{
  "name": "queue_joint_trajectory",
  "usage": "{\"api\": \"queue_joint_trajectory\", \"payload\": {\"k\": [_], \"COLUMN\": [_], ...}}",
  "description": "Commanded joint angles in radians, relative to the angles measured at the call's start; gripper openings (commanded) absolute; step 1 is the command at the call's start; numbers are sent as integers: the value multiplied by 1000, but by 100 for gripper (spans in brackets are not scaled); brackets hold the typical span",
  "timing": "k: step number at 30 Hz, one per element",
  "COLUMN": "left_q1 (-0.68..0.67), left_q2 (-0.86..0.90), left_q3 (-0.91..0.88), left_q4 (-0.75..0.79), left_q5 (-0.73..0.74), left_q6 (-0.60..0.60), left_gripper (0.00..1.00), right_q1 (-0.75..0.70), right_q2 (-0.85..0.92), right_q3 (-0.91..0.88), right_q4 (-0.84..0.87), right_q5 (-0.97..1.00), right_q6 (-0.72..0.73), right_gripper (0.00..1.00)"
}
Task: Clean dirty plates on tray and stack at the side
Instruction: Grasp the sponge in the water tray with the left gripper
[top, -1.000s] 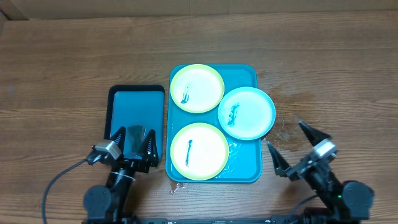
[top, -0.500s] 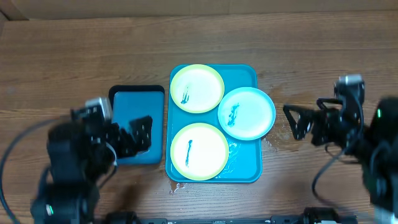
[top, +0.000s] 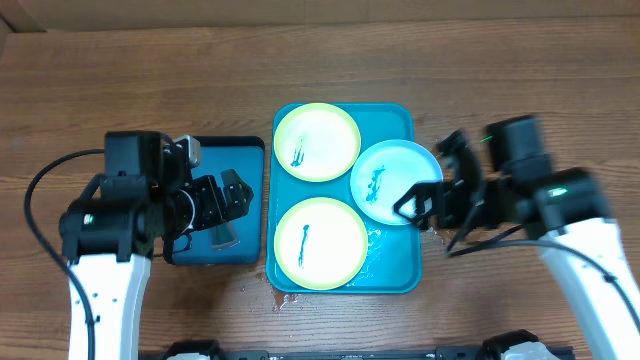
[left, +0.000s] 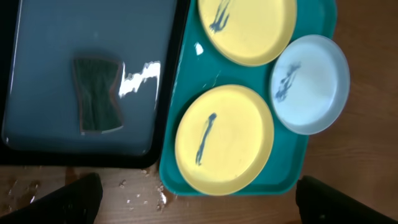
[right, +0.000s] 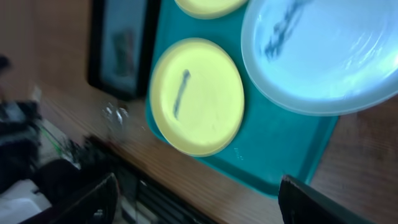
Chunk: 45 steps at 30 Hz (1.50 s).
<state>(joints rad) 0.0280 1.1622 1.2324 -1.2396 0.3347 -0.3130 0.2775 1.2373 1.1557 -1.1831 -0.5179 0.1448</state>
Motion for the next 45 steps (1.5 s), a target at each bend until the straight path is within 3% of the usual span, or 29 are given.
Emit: {"api": "queue_joint_trajectory", "payload": {"k": [1, 7, 12, 15, 19, 22, 26, 28, 41, 45], "left_q1": [5, 5, 4, 5, 5, 5, 5, 5, 5, 5], "left_q2": [39, 115, 229, 327, 462, 556, 655, 679, 579, 577], "left_q3": [21, -22, -143, -185, -185, -185, -185, -184, 18, 26], "left_q4": [-23, -23, 140, 201, 240, 284, 305, 315, 146, 157], "left_q5": [-66, -378, -349, -348, -349, -349, -342, -343, -365, -417], "left_q6": [48, 17, 8, -27, -77, -77, -77, -77, -50, -50], "left_gripper": [97, 98, 87, 74, 75, 70, 41, 4, 4, 4], "right_q1": [136, 269, 271, 271, 271, 271, 271, 271, 271, 271], "right_q2": [-1, 9, 11, 11, 11, 11, 11, 11, 11, 11], "right_q3": [-129, -254, -253, -253, -253, -253, -253, -253, -253, -253], "right_q4": [96, 290, 337, 336, 330, 333, 333, 333, 337, 336], "right_q5": [247, 327, 327, 327, 327, 327, 327, 327, 335, 335], "right_q6": [211, 331, 331, 331, 331, 331, 331, 331, 331, 331], "right_gripper": [83, 82, 83, 83, 84, 84, 85, 86, 88, 88]}}
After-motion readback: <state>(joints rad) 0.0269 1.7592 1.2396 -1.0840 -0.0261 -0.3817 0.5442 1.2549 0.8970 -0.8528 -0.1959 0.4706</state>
